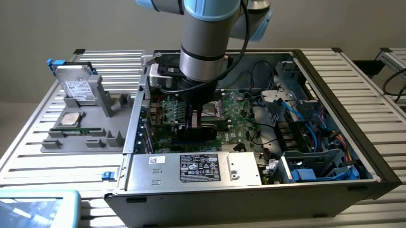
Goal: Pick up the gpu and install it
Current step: 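Insert the gpu into the slot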
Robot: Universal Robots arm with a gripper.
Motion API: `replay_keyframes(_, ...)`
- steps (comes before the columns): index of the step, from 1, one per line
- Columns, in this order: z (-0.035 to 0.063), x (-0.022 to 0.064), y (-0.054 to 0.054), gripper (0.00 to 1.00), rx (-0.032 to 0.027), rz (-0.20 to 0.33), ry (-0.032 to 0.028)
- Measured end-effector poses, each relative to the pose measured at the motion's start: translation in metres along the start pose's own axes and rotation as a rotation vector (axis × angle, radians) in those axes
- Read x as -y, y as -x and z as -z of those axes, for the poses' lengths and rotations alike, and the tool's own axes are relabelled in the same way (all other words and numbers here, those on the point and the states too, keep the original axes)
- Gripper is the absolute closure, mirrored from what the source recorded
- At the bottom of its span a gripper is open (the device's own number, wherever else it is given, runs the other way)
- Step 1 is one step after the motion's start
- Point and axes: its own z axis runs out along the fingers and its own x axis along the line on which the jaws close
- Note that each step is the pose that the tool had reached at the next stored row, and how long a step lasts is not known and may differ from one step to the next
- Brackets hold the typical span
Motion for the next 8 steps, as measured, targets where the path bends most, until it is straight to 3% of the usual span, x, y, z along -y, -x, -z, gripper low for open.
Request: replay_keyframes(8,-0.0007,0.0001,0.0,0.71,0.0,0.0,-0.0001)
